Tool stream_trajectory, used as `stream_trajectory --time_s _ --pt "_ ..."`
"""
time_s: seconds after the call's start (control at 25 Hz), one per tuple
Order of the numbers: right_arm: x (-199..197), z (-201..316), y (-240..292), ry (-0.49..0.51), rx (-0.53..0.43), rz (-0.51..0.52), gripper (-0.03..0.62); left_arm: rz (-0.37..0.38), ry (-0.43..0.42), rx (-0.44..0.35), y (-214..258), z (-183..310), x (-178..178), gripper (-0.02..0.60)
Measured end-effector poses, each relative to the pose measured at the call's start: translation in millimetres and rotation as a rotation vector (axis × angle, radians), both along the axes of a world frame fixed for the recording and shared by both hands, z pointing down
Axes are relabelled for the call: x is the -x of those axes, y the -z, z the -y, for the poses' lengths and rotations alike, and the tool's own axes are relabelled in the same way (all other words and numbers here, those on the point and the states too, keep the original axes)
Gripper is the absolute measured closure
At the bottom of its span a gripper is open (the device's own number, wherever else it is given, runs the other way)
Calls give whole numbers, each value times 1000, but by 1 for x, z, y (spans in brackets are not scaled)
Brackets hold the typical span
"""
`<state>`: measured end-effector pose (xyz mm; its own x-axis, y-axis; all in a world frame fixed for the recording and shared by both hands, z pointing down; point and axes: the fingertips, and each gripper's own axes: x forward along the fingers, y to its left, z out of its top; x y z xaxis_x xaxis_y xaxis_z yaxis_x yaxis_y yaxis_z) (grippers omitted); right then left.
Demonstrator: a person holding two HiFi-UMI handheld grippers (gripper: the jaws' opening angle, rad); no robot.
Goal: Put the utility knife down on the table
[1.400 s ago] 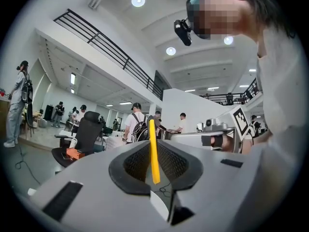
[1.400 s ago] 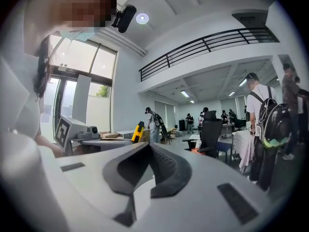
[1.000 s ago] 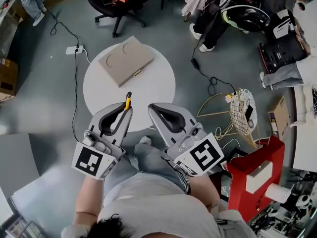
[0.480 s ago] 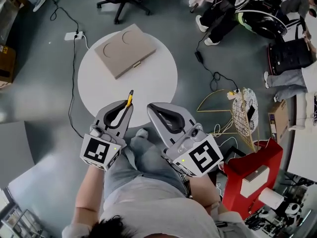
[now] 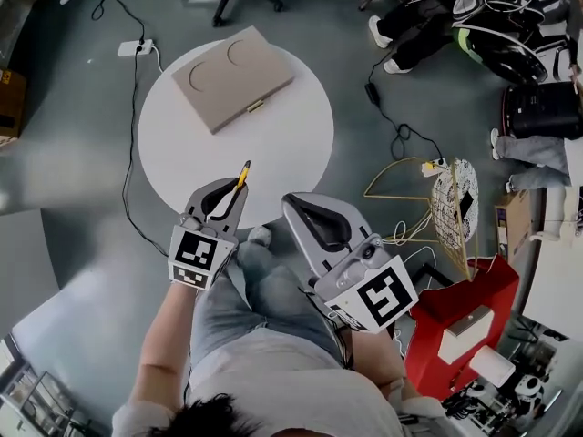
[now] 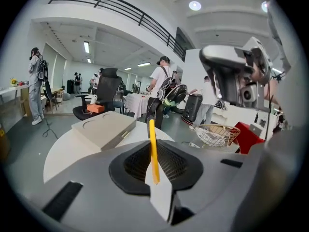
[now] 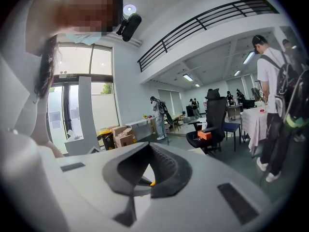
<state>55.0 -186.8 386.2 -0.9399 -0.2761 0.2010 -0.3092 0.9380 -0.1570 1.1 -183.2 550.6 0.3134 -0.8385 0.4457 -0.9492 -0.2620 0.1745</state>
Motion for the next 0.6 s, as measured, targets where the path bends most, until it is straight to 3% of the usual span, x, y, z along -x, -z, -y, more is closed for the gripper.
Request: stream_trajectory --time_s 0.6 --pt "-19 6 -20 -21 32 -33 586 97 -25 245 -97 -8 -5 534"
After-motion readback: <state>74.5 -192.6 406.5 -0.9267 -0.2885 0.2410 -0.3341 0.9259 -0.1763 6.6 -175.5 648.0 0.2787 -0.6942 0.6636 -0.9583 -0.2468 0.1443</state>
